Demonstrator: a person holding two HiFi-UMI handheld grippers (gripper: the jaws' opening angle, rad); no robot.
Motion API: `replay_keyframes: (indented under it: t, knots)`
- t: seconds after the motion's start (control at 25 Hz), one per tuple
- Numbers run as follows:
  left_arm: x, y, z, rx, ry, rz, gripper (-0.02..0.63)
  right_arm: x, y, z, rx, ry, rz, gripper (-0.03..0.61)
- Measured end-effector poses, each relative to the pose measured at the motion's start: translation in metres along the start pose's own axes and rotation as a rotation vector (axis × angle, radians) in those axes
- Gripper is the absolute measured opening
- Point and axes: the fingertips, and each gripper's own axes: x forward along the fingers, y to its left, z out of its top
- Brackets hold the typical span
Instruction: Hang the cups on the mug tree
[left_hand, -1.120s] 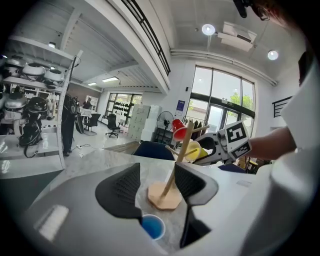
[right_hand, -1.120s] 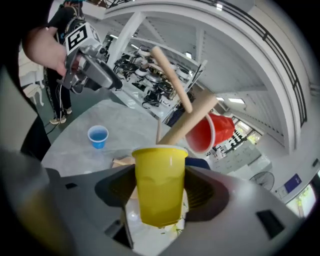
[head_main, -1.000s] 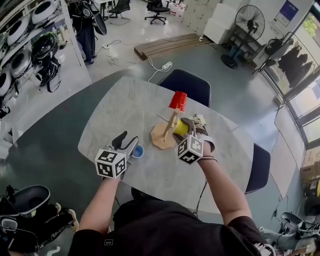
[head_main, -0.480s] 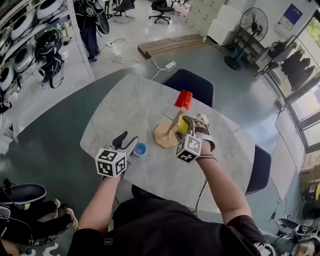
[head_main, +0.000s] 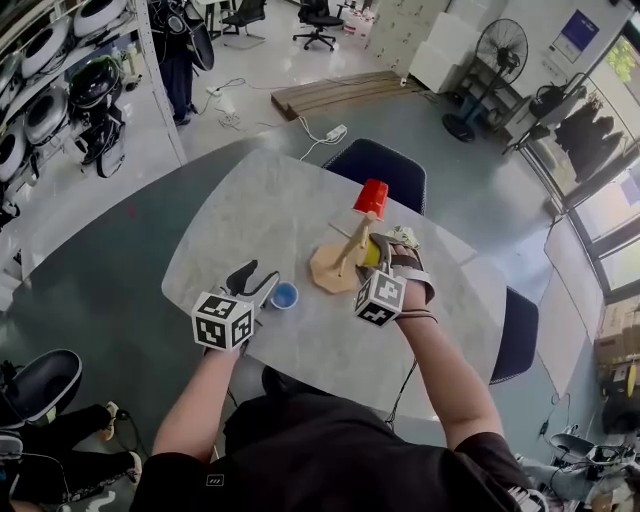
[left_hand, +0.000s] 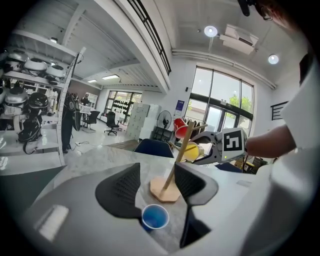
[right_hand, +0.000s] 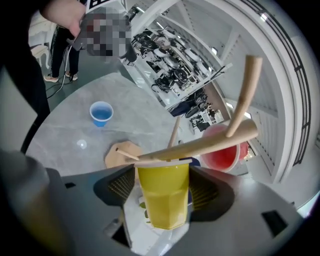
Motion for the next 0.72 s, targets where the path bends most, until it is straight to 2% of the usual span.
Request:
replay_keyframes:
  t: [0.2, 0.72]
  knots:
    - [-0.001, 0.0, 0.002, 0.008, 0.002, -0.027, 0.222, 0.009, 0.005, -0.005, -0.052, 0.057, 0.002, 0.307]
    - [-0.007, 0.0, -0.002, 0.006, 0.004, -0.061, 0.216, -0.001, 0.017, 0.004, -0.214, 0.09, -0.06, 0.308]
